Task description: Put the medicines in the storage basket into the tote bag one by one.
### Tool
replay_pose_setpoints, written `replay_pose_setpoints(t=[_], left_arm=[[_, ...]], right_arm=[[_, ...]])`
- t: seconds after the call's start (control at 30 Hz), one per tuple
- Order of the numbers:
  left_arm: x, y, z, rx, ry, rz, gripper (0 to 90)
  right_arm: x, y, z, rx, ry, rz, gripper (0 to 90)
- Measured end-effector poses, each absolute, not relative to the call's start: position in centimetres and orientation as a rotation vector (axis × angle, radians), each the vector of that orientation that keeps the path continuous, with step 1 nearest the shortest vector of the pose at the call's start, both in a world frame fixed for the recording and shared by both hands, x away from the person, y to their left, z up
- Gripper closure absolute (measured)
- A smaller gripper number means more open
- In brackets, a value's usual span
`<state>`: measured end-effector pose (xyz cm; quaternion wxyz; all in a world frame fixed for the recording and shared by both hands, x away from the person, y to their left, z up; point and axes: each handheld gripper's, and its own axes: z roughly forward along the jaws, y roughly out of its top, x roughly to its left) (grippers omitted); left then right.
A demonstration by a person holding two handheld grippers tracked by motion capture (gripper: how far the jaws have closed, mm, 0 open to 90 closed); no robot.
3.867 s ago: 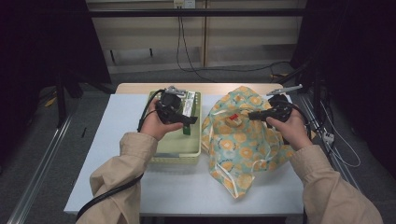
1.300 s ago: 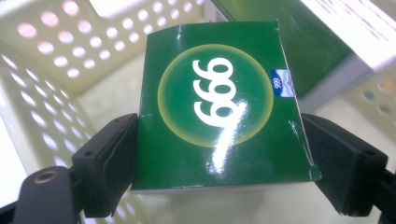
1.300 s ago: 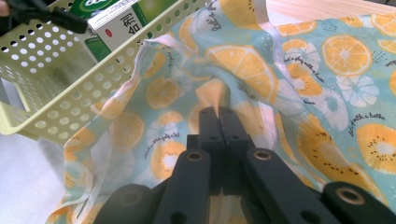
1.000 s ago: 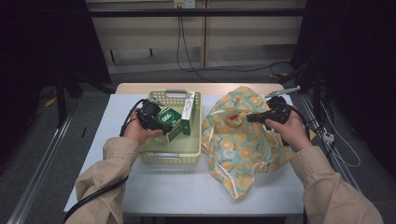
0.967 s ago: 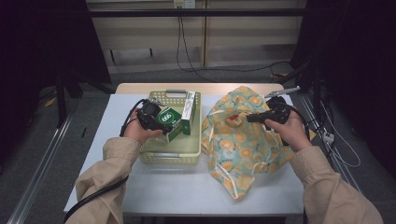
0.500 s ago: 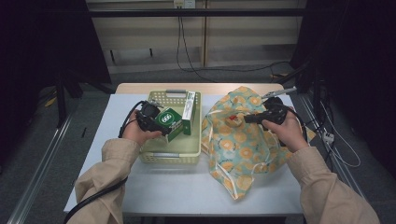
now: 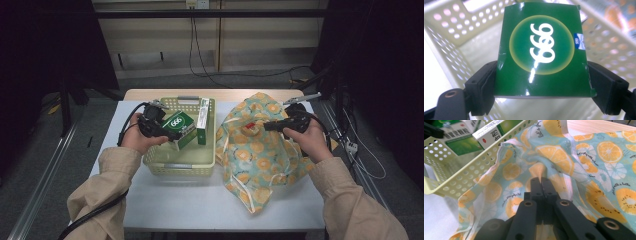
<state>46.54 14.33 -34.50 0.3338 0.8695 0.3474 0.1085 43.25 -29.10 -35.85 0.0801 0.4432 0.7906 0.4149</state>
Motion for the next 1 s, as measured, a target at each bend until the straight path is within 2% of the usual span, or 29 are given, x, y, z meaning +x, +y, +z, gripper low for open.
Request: replay_pose_setpoints(t=[0.2, 0.53, 1.0], left_arm=[[45.4, 13.2, -31.7, 2.221, 0.82, 0.26, 17.0], [42.9, 8.1, -28.9, 2.202, 0.658, 0.235, 17.0], [41.2, 0.8, -31.3, 2.228, 0.524, 0.124, 17.0]], right_arm=[[43.2, -29.2, -35.6, 1.325, 2.35, 1.248, 90.0], [43.1, -29.0, -35.3, 1.317, 2.349, 1.25, 90.0], [42.9, -29.1, -34.5, 1.305, 2.333, 1.253, 90.0]])
